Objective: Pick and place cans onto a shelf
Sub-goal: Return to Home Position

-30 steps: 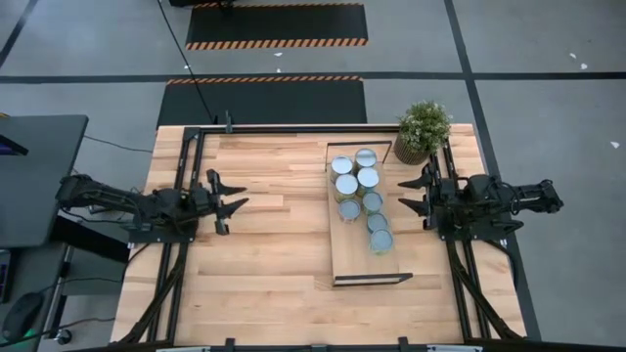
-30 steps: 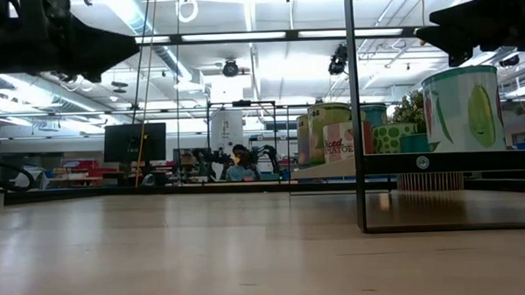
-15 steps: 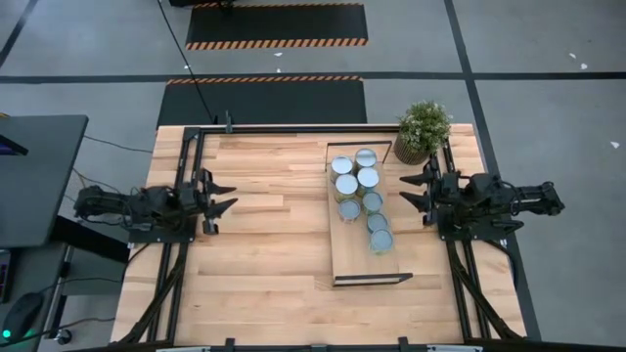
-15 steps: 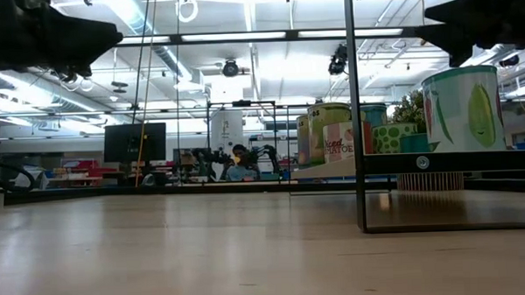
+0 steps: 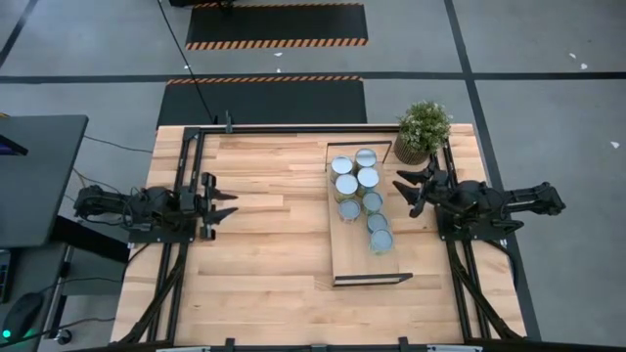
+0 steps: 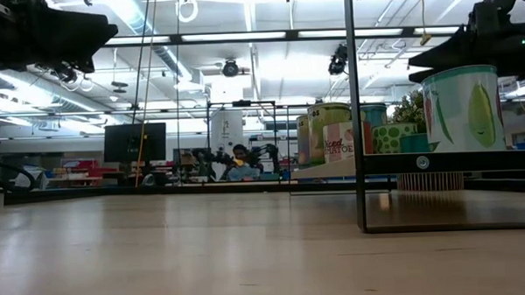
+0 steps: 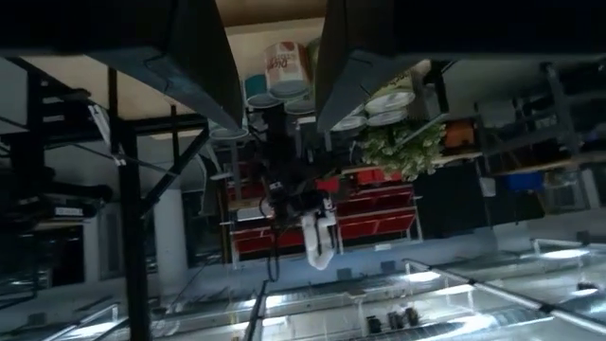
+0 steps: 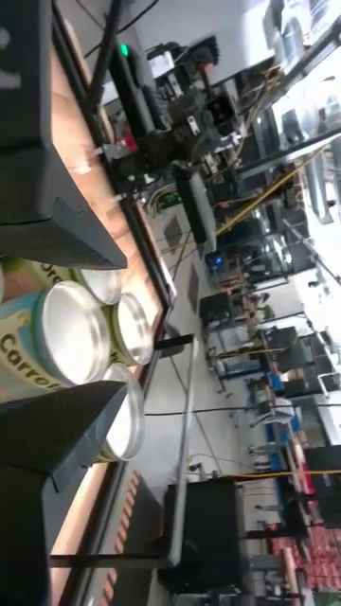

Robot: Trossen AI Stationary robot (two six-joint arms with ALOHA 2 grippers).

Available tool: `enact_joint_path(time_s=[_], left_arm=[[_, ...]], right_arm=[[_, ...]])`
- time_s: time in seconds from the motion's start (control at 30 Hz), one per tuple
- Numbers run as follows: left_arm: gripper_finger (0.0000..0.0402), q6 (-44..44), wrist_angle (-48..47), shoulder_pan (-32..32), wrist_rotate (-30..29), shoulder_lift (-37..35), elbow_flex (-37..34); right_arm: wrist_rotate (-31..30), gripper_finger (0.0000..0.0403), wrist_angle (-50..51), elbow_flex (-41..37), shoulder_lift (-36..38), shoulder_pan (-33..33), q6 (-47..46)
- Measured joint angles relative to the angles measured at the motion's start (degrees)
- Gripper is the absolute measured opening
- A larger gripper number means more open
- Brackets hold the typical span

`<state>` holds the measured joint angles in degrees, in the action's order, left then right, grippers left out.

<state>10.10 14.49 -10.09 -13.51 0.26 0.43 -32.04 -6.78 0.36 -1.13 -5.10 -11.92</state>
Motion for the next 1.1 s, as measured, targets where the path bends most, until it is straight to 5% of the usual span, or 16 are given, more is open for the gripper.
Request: enact_joint_path(time_s=[0.37,1.1], left_arm=[[0.0142,-12.49,-5.88,0.02,-2.31,0.1,-0.02],[0.0142,-12.42,-5.78,0.02,-2.31,0.1,-0.04]], right_arm=[[0.3,0.021,0.89,0.0,0.0,0.0,0.04],[0.38,0.021,0.91,0.0,0.0,0.0,0.04]])
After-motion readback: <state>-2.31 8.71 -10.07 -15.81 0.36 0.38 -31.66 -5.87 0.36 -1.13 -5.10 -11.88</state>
